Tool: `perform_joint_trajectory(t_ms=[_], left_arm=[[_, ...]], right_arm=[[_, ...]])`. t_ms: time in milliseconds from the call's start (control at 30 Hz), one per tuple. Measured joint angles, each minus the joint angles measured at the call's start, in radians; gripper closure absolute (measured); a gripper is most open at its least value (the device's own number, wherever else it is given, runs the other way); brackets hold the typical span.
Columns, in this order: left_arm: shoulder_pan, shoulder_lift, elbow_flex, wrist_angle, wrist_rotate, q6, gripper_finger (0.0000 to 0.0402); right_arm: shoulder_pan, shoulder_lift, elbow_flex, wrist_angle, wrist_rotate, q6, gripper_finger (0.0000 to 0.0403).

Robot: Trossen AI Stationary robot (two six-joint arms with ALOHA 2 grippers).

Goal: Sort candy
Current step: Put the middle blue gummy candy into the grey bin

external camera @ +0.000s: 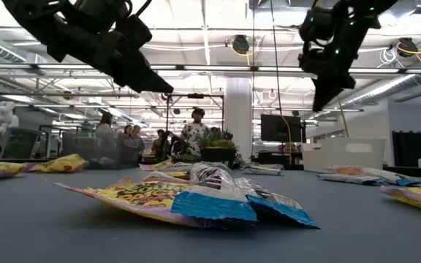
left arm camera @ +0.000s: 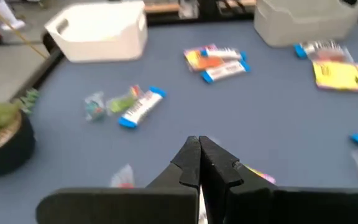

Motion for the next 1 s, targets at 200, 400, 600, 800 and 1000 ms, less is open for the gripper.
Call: perform_joint_trajectory(t_ms=[200,400,600,800,1000], left_arm=[[-0.07,0.021,0.018,-0.056,-0.035,0.0,0.0399],[-0.086,0.124,0.027,-0.035,-0.039,-0.001,0.0399],[-0.085,0.213,0.027,0.102,-0.042,-0.028,0.0399],[-0.078,0.265,0.027,0.213,-0.102,-0.079,0.0399],[-0.066,0.277,0.026,0.246,-0.126,-0.08,0.0399]], right_arm=[[0.192,-0.096,-0.189,0.292,-0.072,0.024,0.0401],[0.395,-0.115,-0.335,0.555,-0.067,0.105,0.0402],[0.563,-0.067,-0.373,0.735,0.033,0.135,0.0401],[0.659,0.084,-0.373,0.978,0.069,0.097,0.0382],[0.67,0.272,-0.373,1.207,0.116,0.071,0.0324]])
